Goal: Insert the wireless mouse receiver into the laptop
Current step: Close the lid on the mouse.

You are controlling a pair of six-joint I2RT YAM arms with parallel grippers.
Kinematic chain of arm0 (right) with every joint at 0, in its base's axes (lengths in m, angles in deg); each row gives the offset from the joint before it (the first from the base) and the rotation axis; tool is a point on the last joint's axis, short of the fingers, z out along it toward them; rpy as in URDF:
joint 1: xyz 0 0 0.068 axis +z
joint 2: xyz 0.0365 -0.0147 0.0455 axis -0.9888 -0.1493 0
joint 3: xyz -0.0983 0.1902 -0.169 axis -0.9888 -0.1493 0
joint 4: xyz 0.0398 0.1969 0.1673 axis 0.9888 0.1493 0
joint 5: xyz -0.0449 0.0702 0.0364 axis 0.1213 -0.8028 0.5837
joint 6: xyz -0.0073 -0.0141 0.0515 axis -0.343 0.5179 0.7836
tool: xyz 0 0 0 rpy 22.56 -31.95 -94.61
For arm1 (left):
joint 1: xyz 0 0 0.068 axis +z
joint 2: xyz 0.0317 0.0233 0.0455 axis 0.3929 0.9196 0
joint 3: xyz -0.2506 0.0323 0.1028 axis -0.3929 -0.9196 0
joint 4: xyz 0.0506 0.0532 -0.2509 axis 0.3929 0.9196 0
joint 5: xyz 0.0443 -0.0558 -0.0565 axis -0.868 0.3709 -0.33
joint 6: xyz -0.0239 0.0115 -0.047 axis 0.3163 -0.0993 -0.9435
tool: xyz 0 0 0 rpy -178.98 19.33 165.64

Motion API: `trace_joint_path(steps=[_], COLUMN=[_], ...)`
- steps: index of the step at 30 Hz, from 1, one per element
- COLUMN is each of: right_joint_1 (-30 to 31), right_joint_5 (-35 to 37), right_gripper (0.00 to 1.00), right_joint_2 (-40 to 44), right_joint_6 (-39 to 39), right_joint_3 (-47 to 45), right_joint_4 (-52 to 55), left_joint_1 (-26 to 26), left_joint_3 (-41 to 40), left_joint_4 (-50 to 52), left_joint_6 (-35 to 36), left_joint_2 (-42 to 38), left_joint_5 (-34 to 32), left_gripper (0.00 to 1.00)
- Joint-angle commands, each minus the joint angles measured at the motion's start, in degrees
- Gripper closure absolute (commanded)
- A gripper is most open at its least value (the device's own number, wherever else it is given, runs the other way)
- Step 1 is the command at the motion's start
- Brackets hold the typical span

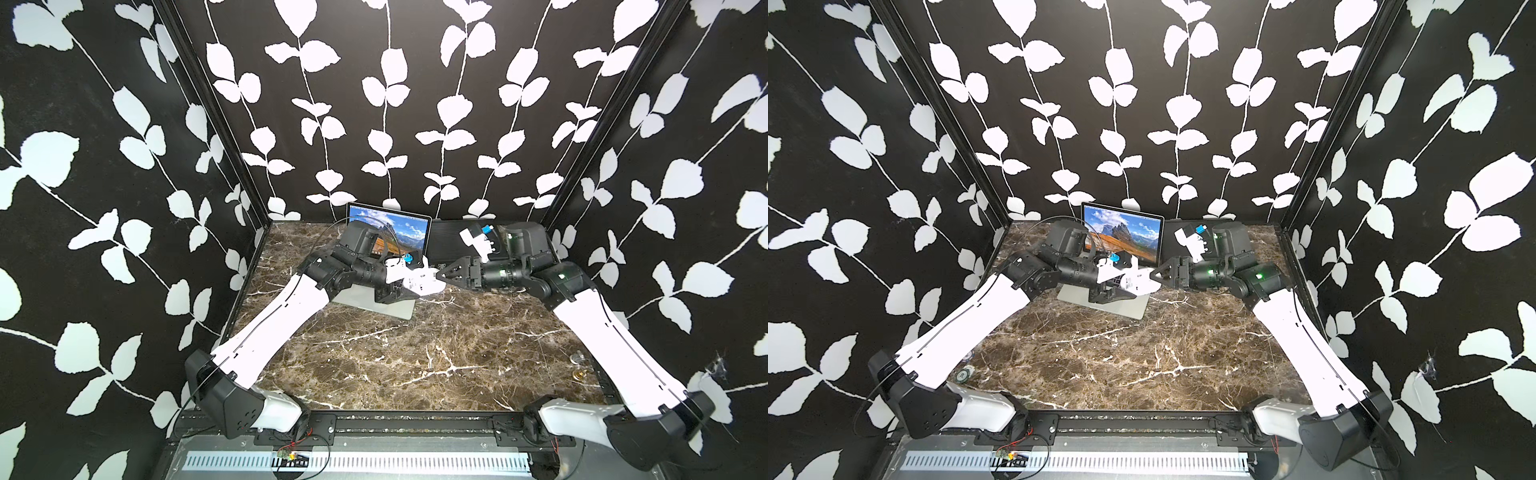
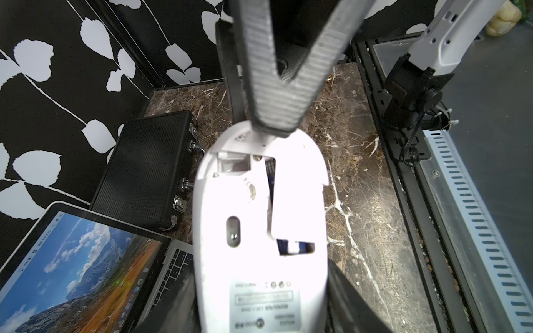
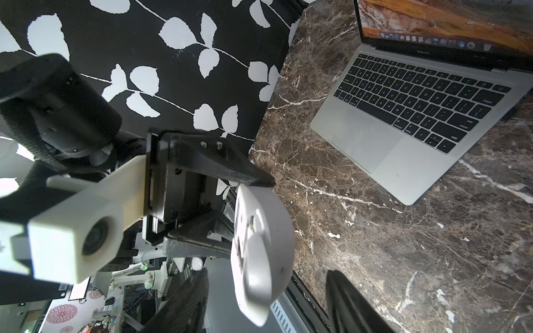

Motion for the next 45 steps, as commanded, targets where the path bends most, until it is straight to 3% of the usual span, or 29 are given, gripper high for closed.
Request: trace_joint_path(steps=[1,6,17,25,45], right_joint_1=[0.43,0.91,2.50,3.89,3.87], right_joint_5=[0.52,1.07,-0.43,-0.69,3.14], right_gripper=[0.32,0.32,0.32,0.32,0.50], right_joint_2=[3.87,6.67,4.00,3.24,1.28], right_joint_6=[3.04,6.19,10.91,10.75,5.32], right_joint_3=[-4.21,-10.15,-11.09,-12.27,-8.84], right_joint_4=[-6.24,-12.81,-20.42,-20.14,-10.47], left_joint_1=[-0.12,-0.09,-0.09,-0.14,-0.10], left_joint_3=[2.14,2.49,3.03,3.84,3.77], left_joint_4=[0.79,1.12,2.19,2.54,2.95], left_joint_6=[-1.47,-2.08,-1.93,-2.14,-1.15], left_joint_2=[-0.13,-0.05,0.37,1.09,0.09], left_joint_5=[1.35,1.83,1.32,1.64,2.64], left_gripper=[0.49,0.49,0.49,0.50,0.51])
